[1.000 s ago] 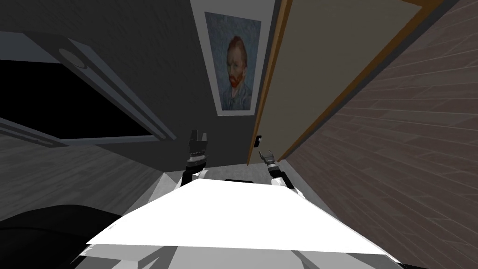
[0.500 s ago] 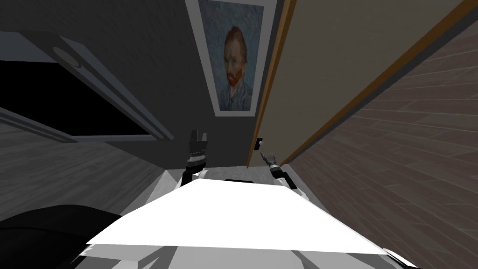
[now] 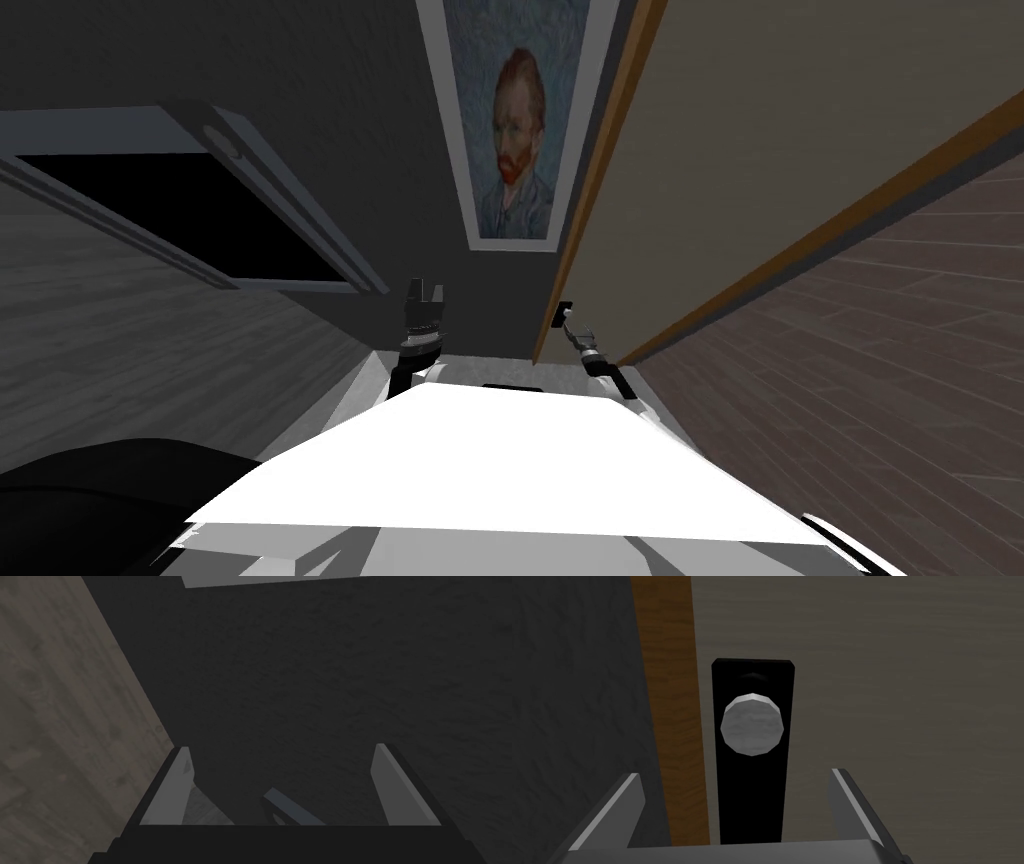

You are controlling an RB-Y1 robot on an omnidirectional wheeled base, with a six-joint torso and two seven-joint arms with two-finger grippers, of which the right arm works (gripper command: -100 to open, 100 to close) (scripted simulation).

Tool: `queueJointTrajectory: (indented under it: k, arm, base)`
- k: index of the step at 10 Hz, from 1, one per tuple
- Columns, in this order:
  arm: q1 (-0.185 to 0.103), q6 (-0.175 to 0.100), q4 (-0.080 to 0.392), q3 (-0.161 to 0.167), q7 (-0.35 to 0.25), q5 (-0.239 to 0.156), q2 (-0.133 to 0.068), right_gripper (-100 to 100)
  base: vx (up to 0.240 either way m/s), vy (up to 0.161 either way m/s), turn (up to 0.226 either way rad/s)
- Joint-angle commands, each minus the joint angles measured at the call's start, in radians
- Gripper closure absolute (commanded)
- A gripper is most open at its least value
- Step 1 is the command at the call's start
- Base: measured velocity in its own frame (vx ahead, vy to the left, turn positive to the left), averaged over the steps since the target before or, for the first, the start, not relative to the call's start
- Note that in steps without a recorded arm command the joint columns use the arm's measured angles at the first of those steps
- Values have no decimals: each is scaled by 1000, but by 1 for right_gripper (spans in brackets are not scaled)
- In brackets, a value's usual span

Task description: Pull the door open

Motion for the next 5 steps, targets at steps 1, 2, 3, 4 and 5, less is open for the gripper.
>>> queueJointTrajectory:
  k: [1,2,3,4,5]
  arm:
    - [-16,15,30,-36,14,-16,22,-100]
    - [-25,19,48,-52,16,-22,30,-100]
    - [-33,23,65,-67,18,-28,38,-100]
    - [-47,31,97,-94,22,-39,51,-100]
    - [-53,34,110,-106,23,-43,57,-100]
  base:
    - [85,-18,253]
    - [76,-25,195]
    - [70,-34,158]
    - [73,-31,329]
    - [64,-34,244]
